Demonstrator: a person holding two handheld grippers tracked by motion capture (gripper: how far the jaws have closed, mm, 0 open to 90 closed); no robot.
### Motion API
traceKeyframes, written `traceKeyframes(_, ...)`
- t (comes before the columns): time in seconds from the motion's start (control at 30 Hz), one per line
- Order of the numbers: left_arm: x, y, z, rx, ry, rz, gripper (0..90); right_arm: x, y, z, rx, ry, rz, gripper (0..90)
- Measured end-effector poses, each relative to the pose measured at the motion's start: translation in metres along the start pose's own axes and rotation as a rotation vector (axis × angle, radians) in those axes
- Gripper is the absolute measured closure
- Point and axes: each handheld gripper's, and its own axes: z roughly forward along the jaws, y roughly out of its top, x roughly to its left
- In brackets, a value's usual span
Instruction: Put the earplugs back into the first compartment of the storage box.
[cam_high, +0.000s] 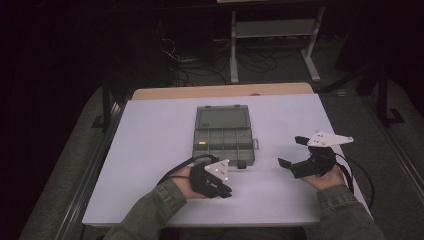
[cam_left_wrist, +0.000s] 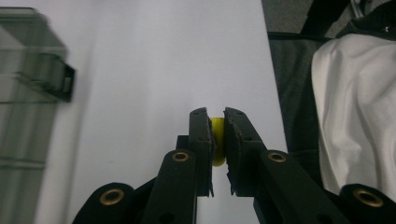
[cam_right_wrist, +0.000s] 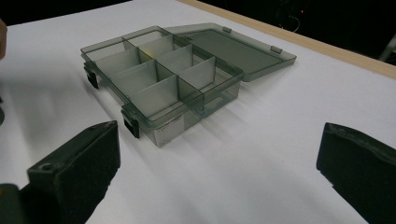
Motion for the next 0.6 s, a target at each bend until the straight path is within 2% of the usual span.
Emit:
traceKeyframes(0.13,0.01,-0.003,-0.017,-0.036,0.035,-0.022,81.5,0.0,0.0,0.0,-0.002,0.0,0.001,0.0)
traceKeyframes(0.27,0.016,-0.003,-0.027,-0.049,0.053,-0.031,81.5,-0.001,0.0,0.0,-0.002,-0.001,0.002,0.0)
traceKeyframes(0.33,0.023,-0.003,-0.035,-0.047,0.064,-0.049,81.5,-0.001,0.0,0.0,-0.001,-0.001,0.002,0.0)
traceKeyframes(0.6,0.043,-0.006,-0.053,-0.051,0.109,-0.099,81.5,-0.001,0.0,-0.001,-0.002,0.0,0.004,0.0)
